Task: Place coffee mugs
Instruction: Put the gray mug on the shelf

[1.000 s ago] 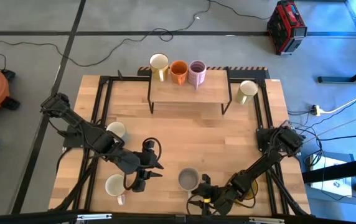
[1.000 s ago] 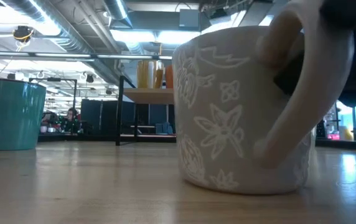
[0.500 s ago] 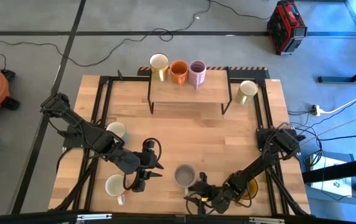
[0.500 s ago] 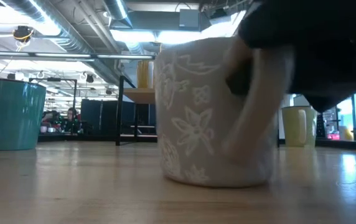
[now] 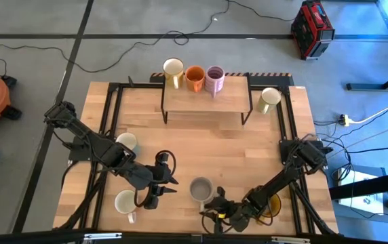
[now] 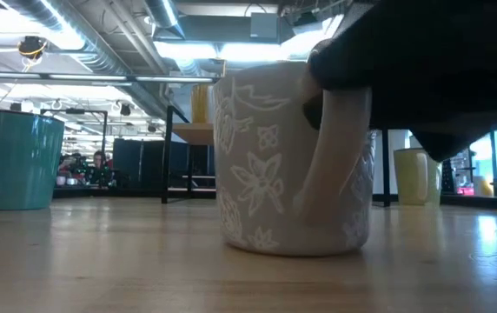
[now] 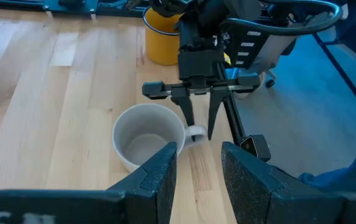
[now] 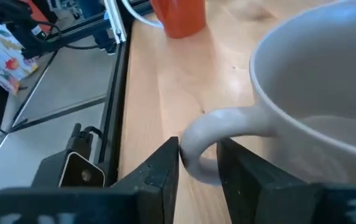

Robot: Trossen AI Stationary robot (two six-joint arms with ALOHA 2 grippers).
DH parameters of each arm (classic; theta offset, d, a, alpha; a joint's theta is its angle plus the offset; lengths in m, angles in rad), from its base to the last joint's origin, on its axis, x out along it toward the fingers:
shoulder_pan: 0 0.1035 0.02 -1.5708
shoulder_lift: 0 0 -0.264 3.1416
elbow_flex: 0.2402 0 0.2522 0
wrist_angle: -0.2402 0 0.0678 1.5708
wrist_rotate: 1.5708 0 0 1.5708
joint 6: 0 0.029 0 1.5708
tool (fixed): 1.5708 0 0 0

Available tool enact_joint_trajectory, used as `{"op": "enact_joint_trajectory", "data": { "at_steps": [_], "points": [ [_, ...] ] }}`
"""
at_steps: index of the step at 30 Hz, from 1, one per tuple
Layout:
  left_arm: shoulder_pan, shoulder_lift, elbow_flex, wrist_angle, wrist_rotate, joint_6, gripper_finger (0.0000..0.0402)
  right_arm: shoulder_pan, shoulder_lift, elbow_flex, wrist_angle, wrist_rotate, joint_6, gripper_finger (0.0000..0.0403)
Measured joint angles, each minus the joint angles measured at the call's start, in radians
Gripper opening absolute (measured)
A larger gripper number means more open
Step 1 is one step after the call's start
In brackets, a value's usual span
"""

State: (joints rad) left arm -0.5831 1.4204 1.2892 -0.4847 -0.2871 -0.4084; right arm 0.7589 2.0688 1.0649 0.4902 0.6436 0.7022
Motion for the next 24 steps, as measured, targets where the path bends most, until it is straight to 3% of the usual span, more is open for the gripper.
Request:
{"op": "enact_joint_trajectory", "data": {
  "at_steps": [9, 16, 24],
  "points": [
    [0.001, 0.000, 0.000, 0.000, -0.006, 0.000, 0.0121, -0.009, 0.075, 0.001, 0.156, 0.057, -0.027, 0.0097],
    [0.003, 0.000, 0.000, 0.000, -0.013, 0.000, 0.0121, -0.009, 0.079, 0.001, 0.166, 0.098, -0.076, 0.0096],
    [0.003, 0.000, 0.000, 0.000, -0.016, 0.000, 0.0121, -0.014, 0.075, 0.002, 0.173, 0.122, -0.115, 0.0017]
  ]
}}
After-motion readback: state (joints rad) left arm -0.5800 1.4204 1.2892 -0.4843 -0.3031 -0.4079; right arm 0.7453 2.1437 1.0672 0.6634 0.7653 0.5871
